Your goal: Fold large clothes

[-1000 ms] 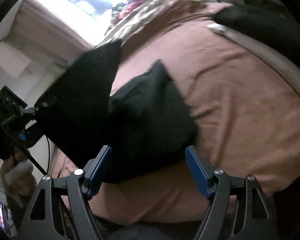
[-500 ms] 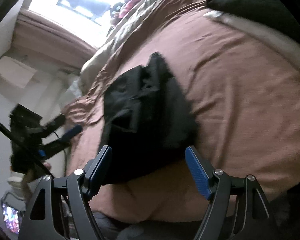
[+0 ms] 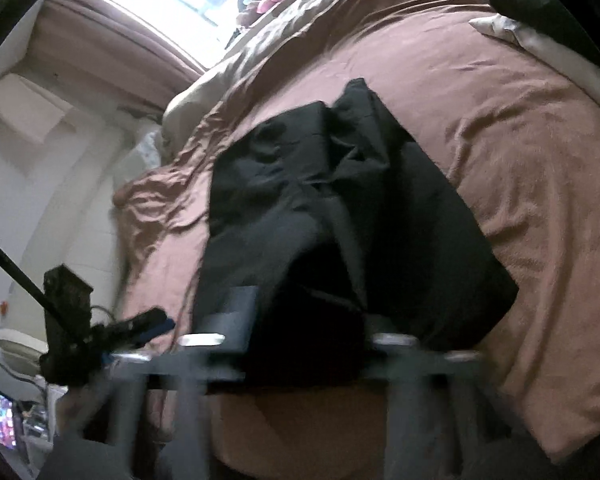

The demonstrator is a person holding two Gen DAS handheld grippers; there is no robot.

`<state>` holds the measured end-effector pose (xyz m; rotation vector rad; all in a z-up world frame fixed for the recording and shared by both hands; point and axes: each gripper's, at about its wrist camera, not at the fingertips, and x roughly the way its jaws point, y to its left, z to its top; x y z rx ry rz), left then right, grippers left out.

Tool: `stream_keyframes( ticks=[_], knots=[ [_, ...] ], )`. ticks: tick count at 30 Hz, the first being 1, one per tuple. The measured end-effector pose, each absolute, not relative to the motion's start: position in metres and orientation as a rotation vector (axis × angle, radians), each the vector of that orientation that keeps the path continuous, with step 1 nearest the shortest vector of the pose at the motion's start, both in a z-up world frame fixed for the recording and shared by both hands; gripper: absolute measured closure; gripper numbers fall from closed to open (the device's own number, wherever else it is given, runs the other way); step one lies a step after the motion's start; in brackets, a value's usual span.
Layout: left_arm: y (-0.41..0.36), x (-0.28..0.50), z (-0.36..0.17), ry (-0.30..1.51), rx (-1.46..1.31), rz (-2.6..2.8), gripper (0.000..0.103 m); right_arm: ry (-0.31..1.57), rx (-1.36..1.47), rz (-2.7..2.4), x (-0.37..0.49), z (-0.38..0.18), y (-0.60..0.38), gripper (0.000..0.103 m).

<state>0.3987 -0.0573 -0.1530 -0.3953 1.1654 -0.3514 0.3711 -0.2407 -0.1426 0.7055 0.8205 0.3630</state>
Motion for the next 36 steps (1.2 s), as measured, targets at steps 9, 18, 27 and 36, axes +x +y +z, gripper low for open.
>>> stream_keyframes(
  ticks=[9, 18, 27, 36],
  knots=[
    [-0.084, 0.394, -0.161, 1.187, -0.394, -0.430, 0.035, 0.720, 0.753, 0.346, 0.357, -0.136, -0.275, 0.094],
    [-0.107, 0.390, -0.164, 1.212, -0.403, -0.489, 0.035, 0.774, 0.872, 0.299, 0.351, -0.180, -0.312, 0.092],
    [-0.095, 0.382, -0.171, 1.211, -0.431, -0.432, 0.034, 0.799, 0.726, 0.236, 0.346, -0.156, -0.320, 0.038],
    [-0.102, 0.375, -0.186, 1.192, -0.475, -0.432, 0.039, 0.847, 0.811, 0.335, 0.367, -0.184, -0.319, 0.068]
  ],
)
